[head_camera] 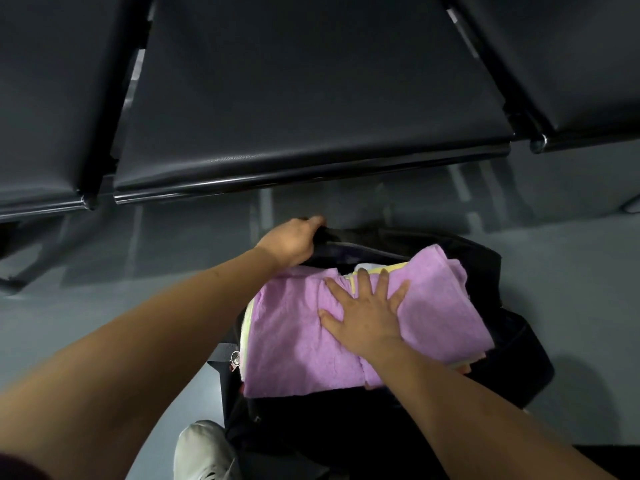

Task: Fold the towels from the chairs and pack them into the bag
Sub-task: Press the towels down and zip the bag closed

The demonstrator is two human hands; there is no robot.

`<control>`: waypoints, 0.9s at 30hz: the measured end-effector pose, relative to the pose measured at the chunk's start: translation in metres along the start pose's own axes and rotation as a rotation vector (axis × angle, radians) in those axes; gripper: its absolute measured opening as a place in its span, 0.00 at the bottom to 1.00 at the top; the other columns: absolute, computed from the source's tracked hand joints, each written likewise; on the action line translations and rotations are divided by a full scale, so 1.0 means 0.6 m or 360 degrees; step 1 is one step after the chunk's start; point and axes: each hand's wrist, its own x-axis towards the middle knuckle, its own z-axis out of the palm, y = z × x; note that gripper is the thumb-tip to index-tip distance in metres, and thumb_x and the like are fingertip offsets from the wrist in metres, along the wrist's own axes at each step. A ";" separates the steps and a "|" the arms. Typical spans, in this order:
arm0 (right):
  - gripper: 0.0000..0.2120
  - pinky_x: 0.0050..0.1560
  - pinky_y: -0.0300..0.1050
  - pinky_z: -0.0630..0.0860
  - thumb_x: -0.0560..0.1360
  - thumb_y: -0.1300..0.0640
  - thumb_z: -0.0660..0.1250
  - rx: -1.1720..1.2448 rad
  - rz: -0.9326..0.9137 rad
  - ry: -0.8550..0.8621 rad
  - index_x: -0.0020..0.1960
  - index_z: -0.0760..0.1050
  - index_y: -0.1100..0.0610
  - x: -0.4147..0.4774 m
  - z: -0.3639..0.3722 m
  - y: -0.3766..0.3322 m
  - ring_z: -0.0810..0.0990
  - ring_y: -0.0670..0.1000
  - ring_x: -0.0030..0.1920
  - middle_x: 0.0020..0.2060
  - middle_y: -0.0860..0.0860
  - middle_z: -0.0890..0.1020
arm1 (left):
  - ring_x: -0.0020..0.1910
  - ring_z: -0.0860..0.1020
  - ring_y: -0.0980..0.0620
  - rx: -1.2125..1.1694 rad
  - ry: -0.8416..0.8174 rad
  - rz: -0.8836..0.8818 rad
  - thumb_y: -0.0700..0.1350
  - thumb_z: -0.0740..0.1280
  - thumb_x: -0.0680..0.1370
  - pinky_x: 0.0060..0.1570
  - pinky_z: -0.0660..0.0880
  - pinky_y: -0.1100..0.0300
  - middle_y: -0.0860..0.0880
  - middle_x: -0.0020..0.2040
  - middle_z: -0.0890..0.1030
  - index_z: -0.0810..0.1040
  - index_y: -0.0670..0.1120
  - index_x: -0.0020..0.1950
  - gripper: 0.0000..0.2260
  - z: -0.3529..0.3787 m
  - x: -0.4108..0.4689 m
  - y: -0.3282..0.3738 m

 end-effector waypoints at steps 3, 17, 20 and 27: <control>0.43 0.61 0.78 0.24 0.64 0.25 0.32 0.0010 0.0010 0.0008 0.79 0.48 0.31 0.002 0.000 0.001 0.43 0.70 0.78 0.81 0.55 0.51 | 0.54 0.80 0.37 0.0302 0.0052 0.0298 0.58 0.58 0.83 0.50 0.75 0.51 0.41 0.60 0.80 0.61 0.58 0.78 0.23 0.006 -0.011 0.005; 0.33 0.66 0.80 0.29 0.78 0.28 0.48 0.0038 -0.0009 -0.0031 0.80 0.45 0.33 -0.011 -0.009 -0.006 0.42 0.70 0.79 0.80 0.54 0.50 | 0.55 0.82 0.39 0.0672 0.0239 0.0402 0.56 0.60 0.83 0.44 0.72 0.53 0.44 0.58 0.83 0.77 0.51 0.65 0.16 0.027 0.079 0.128; 0.32 0.68 0.79 0.32 0.78 0.28 0.47 0.0042 -0.0020 -0.0029 0.79 0.46 0.33 -0.013 -0.011 -0.002 0.42 0.69 0.79 0.79 0.55 0.51 | 0.57 0.80 0.38 0.0297 0.0332 0.0274 0.53 0.60 0.83 0.47 0.73 0.52 0.43 0.58 0.83 0.81 0.48 0.59 0.14 0.010 0.087 0.184; 0.34 0.68 0.80 0.34 0.76 0.26 0.46 0.0106 0.0004 -0.0136 0.79 0.45 0.32 0.016 -0.013 -0.003 0.44 0.66 0.80 0.82 0.52 0.51 | 0.55 0.78 0.37 0.0039 0.0576 0.0307 0.49 0.62 0.82 0.44 0.70 0.49 0.43 0.54 0.82 0.78 0.45 0.50 0.10 -0.057 -0.016 0.176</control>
